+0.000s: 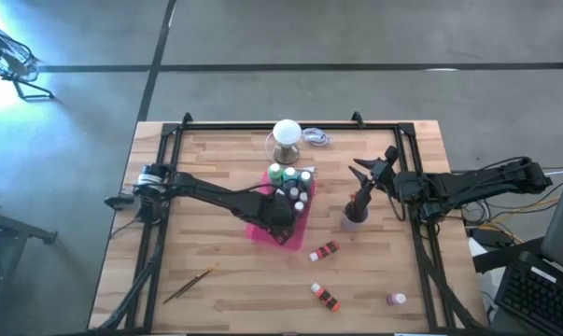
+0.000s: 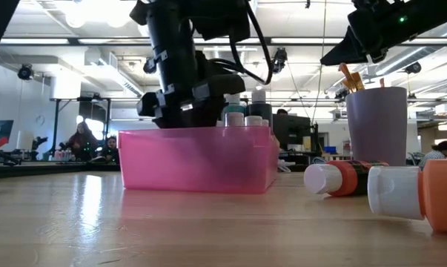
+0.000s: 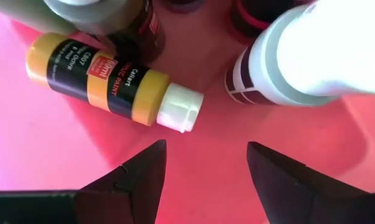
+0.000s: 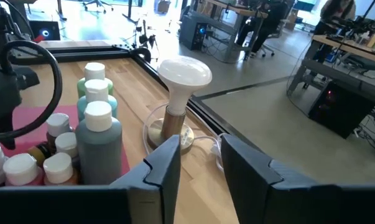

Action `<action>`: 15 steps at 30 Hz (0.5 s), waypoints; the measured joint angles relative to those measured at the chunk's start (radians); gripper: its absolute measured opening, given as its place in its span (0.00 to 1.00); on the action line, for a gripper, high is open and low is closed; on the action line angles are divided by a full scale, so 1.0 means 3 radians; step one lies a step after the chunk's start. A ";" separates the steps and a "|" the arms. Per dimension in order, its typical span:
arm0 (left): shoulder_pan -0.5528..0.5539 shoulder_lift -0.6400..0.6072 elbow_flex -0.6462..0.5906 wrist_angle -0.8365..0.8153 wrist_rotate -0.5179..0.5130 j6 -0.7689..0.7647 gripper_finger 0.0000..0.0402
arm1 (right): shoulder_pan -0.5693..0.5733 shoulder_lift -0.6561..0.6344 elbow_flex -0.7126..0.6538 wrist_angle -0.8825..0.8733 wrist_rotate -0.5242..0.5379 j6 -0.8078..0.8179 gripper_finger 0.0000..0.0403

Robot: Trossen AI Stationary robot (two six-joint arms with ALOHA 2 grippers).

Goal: Pick & Place Paint Supplies
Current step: Adjust the small yellow paint bottle in the red bin

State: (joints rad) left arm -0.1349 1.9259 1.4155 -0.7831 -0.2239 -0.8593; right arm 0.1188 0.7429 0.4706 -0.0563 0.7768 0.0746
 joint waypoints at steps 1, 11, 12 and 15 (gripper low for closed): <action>0.0000 0.0000 0.0003 -0.0002 -0.0005 0.0021 0.57 | 0.0001 0.0000 0.0000 0.0000 -0.0001 0.0000 0.27; -0.0040 -0.0001 0.0225 -0.0540 0.0020 0.1369 0.57 | 0.0001 0.0000 0.0000 0.0000 -0.0001 -0.0006 0.24; -0.0043 -0.0002 0.0260 -0.0587 0.0019 0.1511 0.57 | 0.0000 0.0000 0.0000 0.0000 -0.0001 -0.0008 0.24; -0.0045 -0.0004 0.0326 -0.0582 0.0019 0.2146 0.57 | 0.0000 0.0000 0.0000 0.0001 0.0000 -0.0009 0.23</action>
State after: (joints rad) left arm -0.1482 1.9247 1.5134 -0.9577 -0.2182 -0.2155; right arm 0.1188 0.7429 0.4706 -0.0559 0.7769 0.0719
